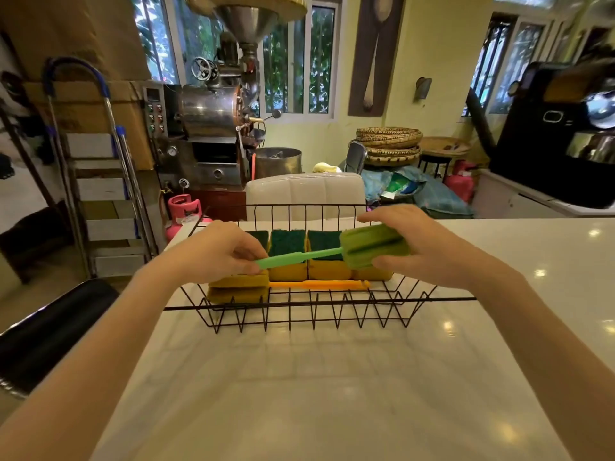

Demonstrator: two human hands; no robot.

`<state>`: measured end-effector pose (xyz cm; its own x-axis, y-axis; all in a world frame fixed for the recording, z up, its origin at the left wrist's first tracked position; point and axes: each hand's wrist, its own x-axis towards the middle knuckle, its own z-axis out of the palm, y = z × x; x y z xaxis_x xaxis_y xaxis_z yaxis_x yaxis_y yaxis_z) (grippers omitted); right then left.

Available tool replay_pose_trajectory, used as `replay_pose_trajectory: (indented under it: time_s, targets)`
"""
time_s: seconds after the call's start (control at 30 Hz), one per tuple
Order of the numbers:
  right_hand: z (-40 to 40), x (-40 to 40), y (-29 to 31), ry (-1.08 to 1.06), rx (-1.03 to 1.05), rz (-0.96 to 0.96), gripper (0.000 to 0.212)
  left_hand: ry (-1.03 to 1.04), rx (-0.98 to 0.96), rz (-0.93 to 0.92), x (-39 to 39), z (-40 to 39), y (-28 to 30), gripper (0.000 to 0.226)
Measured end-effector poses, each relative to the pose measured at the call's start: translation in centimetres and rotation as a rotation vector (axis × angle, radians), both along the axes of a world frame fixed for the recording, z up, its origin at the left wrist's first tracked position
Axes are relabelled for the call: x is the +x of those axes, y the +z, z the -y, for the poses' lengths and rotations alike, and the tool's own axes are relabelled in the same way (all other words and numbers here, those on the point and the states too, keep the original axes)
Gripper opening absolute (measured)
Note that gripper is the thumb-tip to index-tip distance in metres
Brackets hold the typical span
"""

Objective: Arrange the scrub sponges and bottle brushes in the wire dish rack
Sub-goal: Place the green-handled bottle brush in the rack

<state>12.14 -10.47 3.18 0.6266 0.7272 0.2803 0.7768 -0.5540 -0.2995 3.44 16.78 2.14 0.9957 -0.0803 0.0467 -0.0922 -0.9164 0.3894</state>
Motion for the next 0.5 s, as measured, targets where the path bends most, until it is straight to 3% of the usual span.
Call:
replay_pose_trajectory:
  time_s: [0.13,0.4,0.5]
  targets:
    - [0.1,1.2,-1.6,-0.013,-0.021,-0.16,0.044,-0.043,0.05,-0.06,0.4,0.2,-0.6,0.025]
    - [0.2,2.1,-2.4,-0.027,-0.199,-0.261,0.026,-0.118,0.01,-0.094,0.9,1.0,-1.8,0.027]
    - [0.1,2.2,-2.7,-0.029,-0.238,-0.261,0.023,-0.145,0.066,-0.111,1.2,1.0,-2.3,0.017]
